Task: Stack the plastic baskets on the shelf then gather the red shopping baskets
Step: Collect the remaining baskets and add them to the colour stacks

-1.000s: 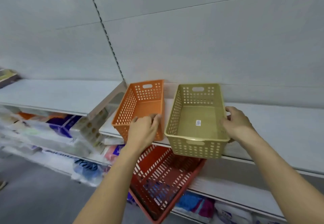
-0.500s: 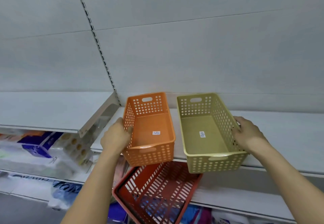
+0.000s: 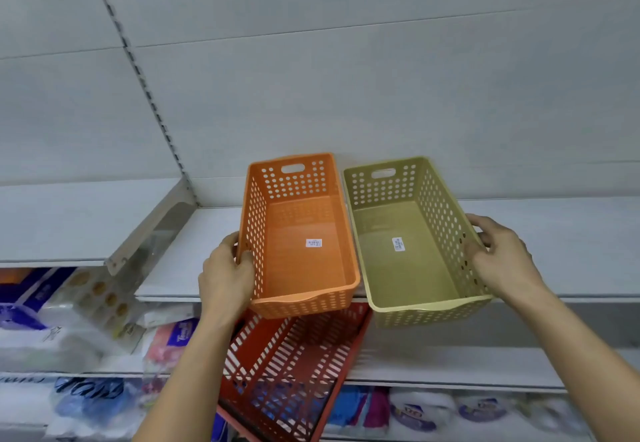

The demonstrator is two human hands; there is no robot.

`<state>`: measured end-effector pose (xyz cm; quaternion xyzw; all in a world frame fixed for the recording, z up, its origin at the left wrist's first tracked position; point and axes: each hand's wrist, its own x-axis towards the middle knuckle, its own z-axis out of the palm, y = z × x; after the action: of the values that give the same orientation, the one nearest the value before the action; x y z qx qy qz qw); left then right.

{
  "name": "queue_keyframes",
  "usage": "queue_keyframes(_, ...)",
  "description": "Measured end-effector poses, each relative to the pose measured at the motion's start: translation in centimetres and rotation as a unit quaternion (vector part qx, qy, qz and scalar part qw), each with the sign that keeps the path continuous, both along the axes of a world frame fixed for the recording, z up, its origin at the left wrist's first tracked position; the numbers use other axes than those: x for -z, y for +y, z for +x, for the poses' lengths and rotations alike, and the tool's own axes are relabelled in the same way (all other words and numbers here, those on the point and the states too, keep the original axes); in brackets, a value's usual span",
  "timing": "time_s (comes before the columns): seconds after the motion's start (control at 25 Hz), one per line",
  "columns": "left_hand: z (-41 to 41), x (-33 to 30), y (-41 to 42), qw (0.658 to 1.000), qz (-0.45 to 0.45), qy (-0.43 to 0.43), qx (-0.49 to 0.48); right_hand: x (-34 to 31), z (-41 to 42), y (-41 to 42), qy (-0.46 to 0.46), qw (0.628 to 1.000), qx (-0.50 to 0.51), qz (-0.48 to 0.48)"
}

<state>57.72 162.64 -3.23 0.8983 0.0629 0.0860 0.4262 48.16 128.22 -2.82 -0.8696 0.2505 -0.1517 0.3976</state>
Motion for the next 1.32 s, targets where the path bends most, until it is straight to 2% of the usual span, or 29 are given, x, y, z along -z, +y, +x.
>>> queue_keyframes(0.2,-3.8,-0.7,-6.9,0.997,-0.028,-0.03,0.06,-0.6,-5.8,-6.2,-0.046,0.997,0.059,0.018)
queue_keyframes(0.56,-14.2,-1.3,-26.1,0.982,-0.092,-0.061,0.151,-2.3,-22.3,-21.8,-0.124,0.984,0.127,0.017)
queue_keyframes(0.96,-27.4,-2.1,-52.1,0.945,-0.125,-0.059,0.296,-4.1,-43.4,-40.5,-0.162,0.951,0.264,0.003)
queue_keyframes(1.16,-31.2,-2.9,-62.7,0.919,-0.136,-0.05,0.367,-4.4,-49.8,-47.9,-0.184,0.928,0.324,0.0)
queue_keyframes(1.32,-33.2,-3.4,-70.7,0.907,-0.152,-0.045,0.39,-5.0,-52.6,-54.7,-0.202,0.922,0.329,0.004)
